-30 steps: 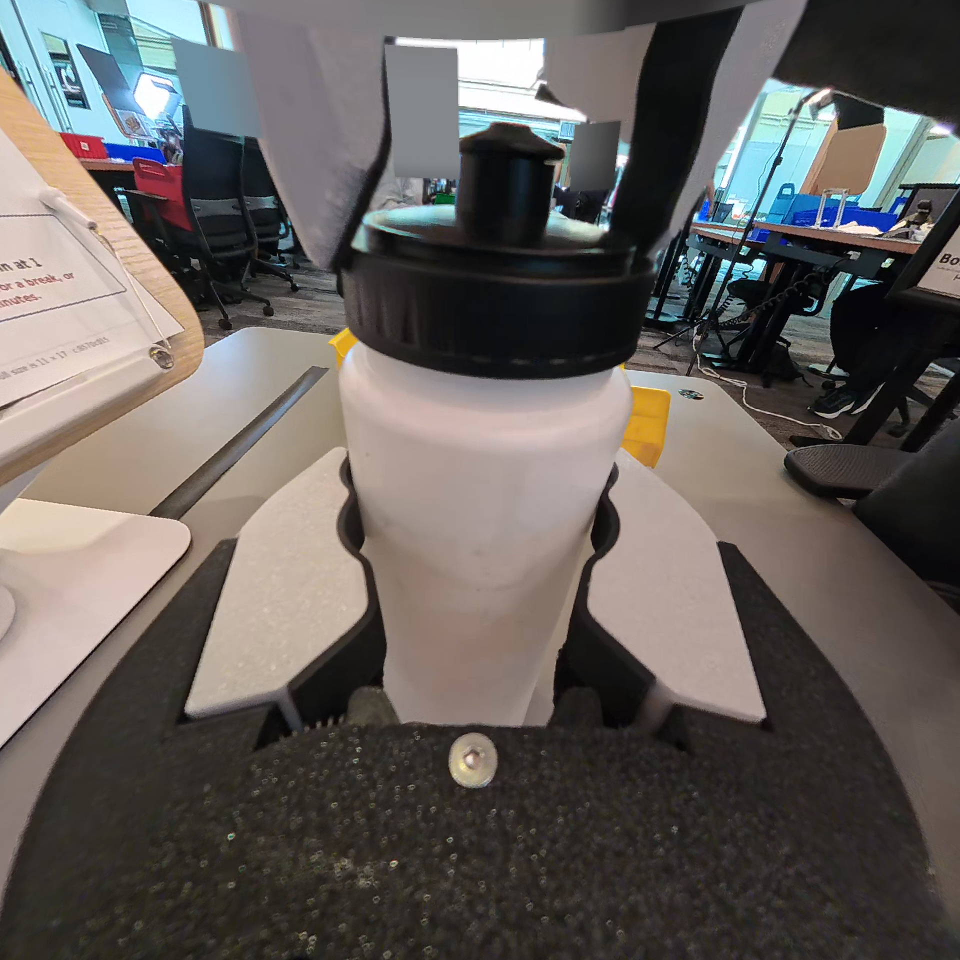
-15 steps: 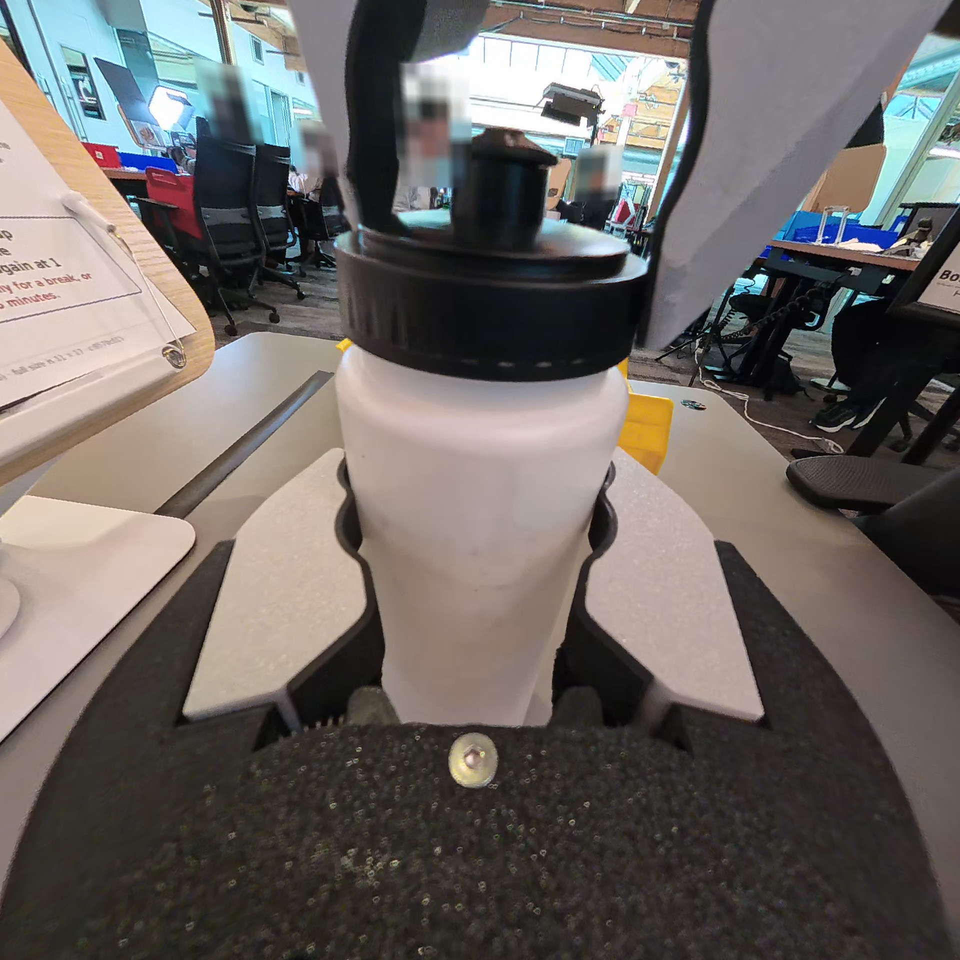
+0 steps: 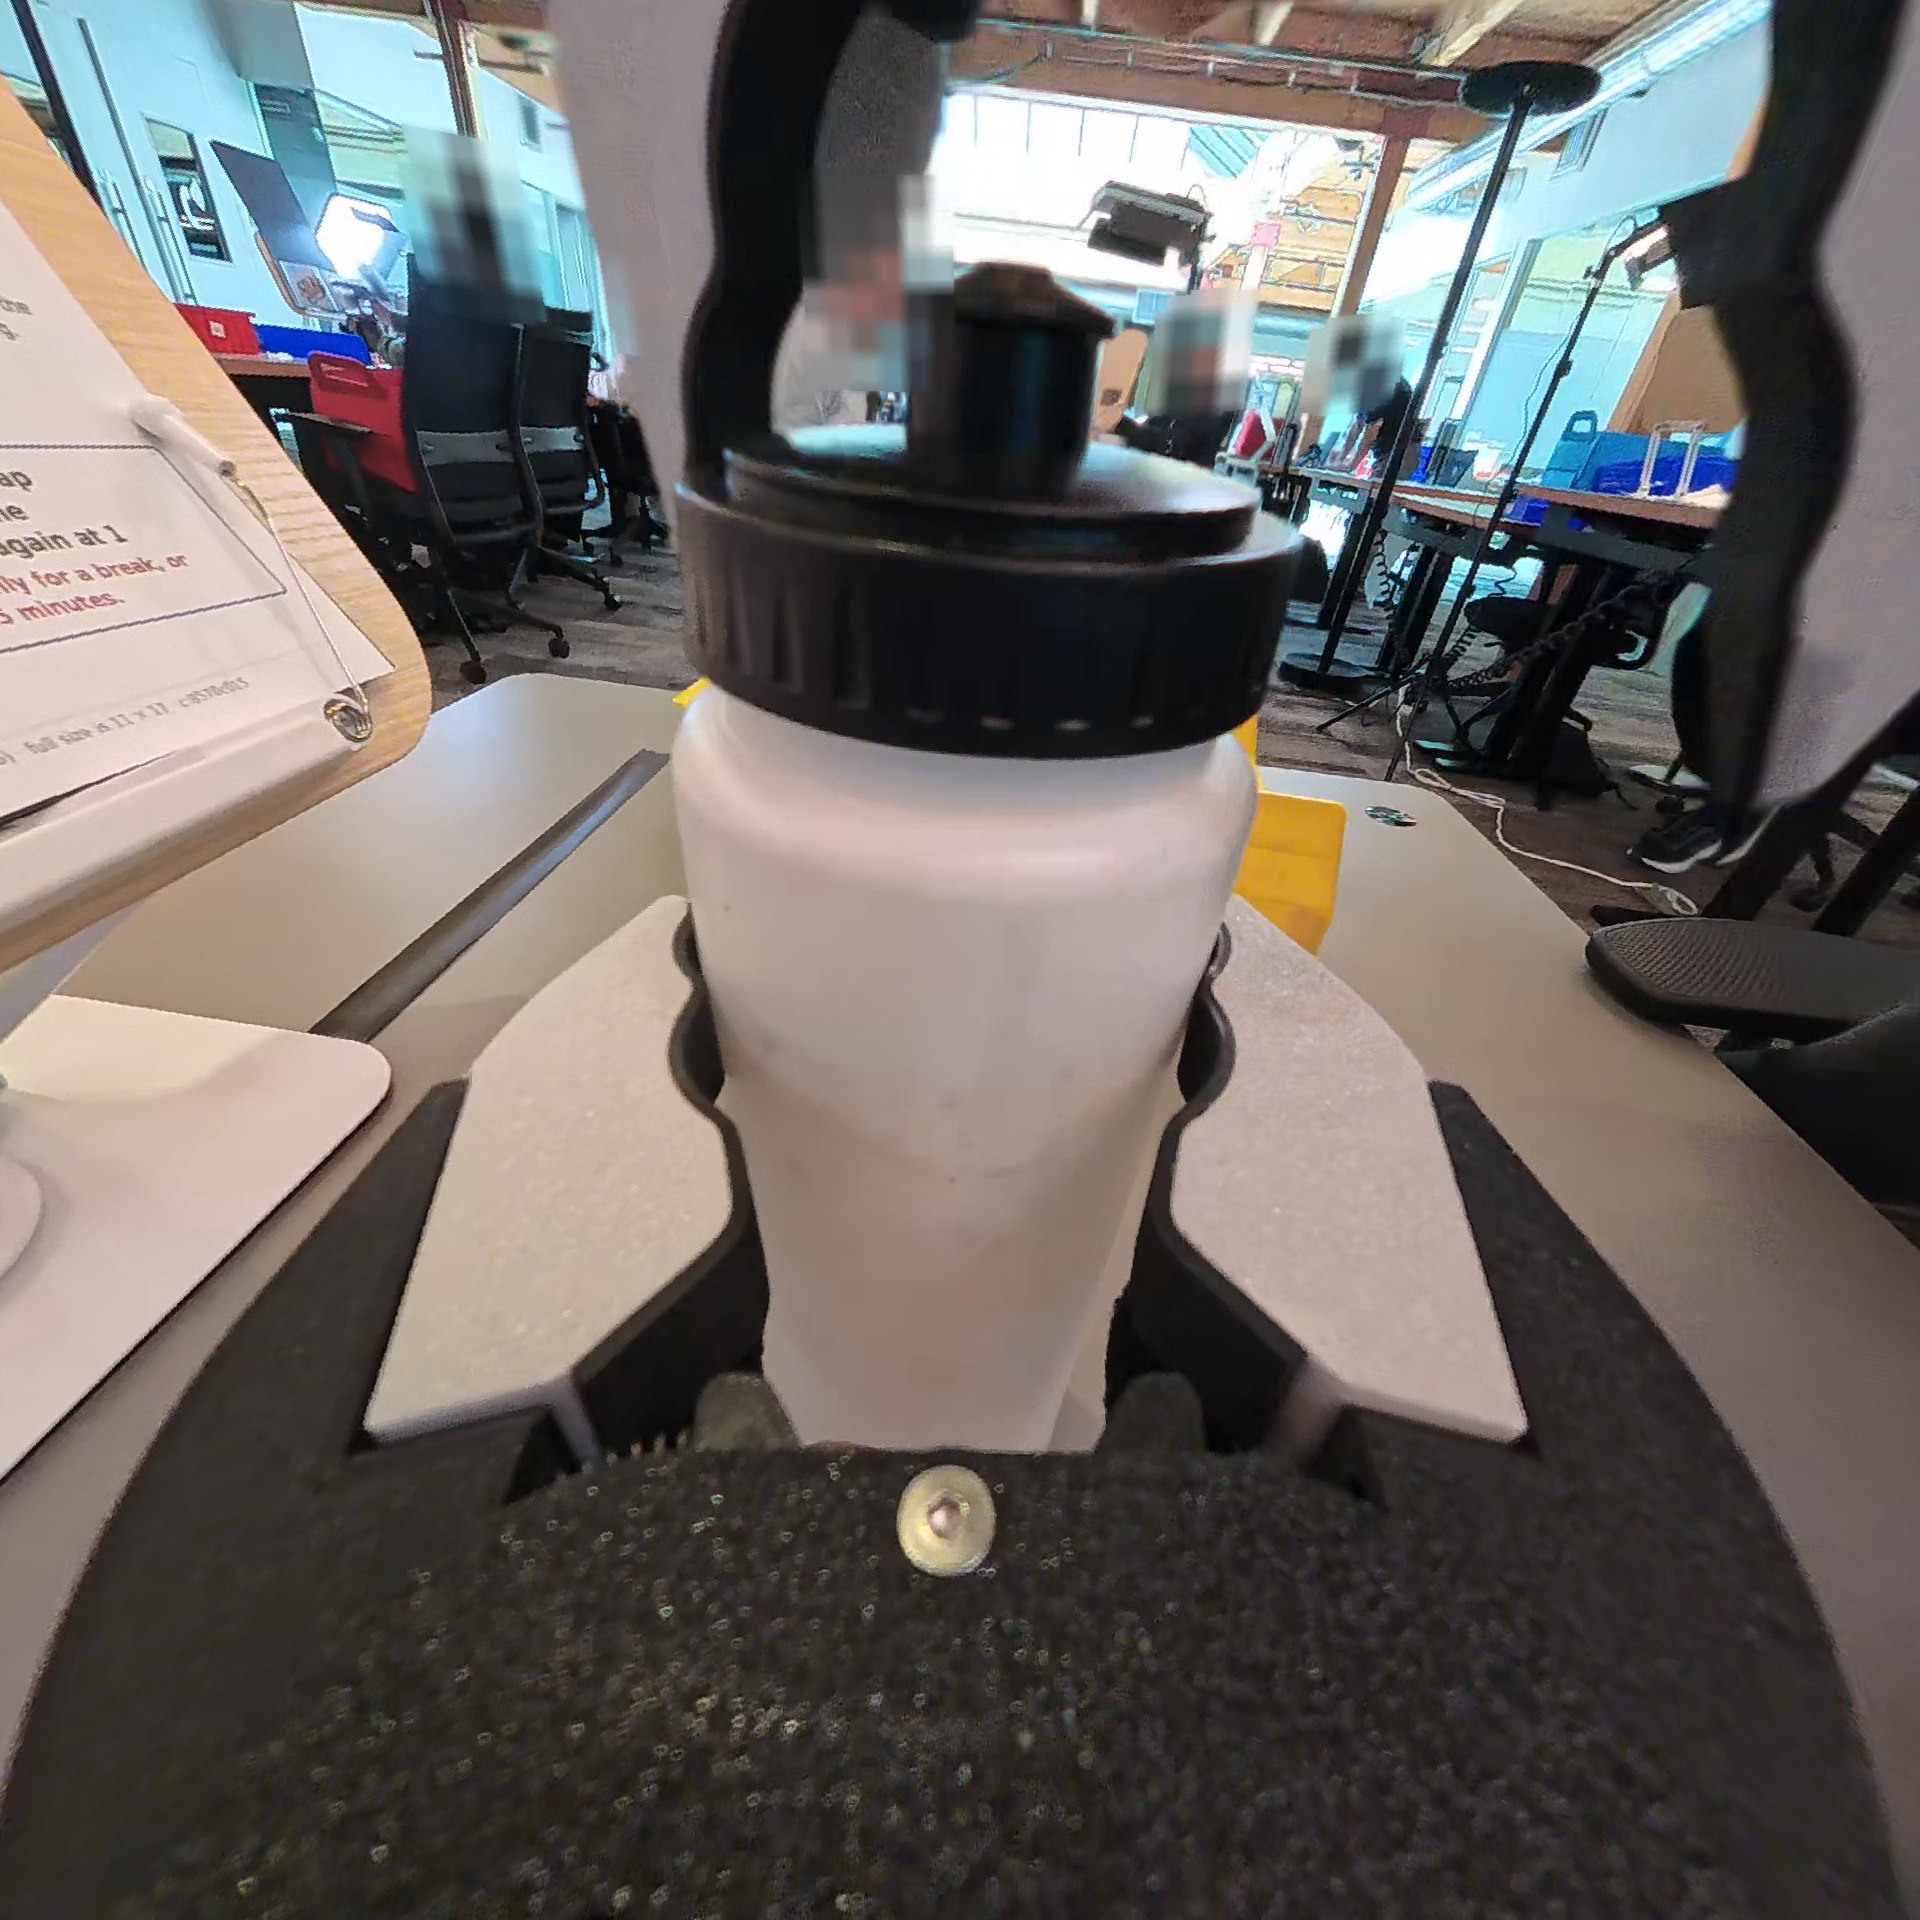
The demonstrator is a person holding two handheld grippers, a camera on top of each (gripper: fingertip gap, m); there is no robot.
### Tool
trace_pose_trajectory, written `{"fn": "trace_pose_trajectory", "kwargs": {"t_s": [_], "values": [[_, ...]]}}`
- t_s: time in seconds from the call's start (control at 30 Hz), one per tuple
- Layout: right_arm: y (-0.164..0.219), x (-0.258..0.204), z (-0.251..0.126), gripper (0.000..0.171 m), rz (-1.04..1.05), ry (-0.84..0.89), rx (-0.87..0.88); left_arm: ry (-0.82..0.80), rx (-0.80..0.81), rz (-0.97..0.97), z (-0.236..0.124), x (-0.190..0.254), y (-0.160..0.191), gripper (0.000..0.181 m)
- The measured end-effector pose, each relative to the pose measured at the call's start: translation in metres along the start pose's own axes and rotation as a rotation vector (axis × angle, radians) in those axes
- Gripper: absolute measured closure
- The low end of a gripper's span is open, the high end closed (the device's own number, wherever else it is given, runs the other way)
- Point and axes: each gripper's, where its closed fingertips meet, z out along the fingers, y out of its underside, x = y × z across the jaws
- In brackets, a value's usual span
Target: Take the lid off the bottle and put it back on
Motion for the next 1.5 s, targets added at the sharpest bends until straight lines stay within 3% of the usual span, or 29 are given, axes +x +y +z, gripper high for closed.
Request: {"fn": "trace_pose_trajectory", "kwargs": {"t_s": [0.13,0.3,0.43,0.53,0.63,0.93,1.1,1.5], "values": [[0.017,0.017,-0.007,0.047,-0.437,0.107,-0.014,0.011,-0.006,-0.002,-0.001,0.001,0.0,0.094],[0.003,0.026,-0.033,0.086,-0.95,0.277,0.14,0.031,-0.015,-0.002,-0.002,0.003,0.001,0.094],[0.003,0.011,-0.024,0.089,-1.176,0.191,0.116,0.038,-0.02,0.002,-0.002,0.005,0.002,0.094],[-0.004,0.015,-0.024,0.09,-1.275,0.224,0.08,0.043,-0.024,0.004,-0.002,0.006,0.002,0.094],[-0.015,0.001,-0.035,0.101,-1.319,0.157,0.161,0.041,-0.037,0.012,-0.001,0.006,0.003,0.094],[-0.008,0.013,-0.016,0.088,-1.358,0.165,0.062,0.043,-0.039,0.01,-0.001,0.006,0.003,0.094],[-0.012,0.013,-0.012,0.098,-1.35,0.159,0.099,0.044,-0.037,0.006,-0.002,0.005,0.002,0.094],[-0.017,0.013,-0.013,0.099,-0.693,0.049,0.175,0.025,-0.038,-0.006,-0.005,0.001,0.002,0.094]]}}
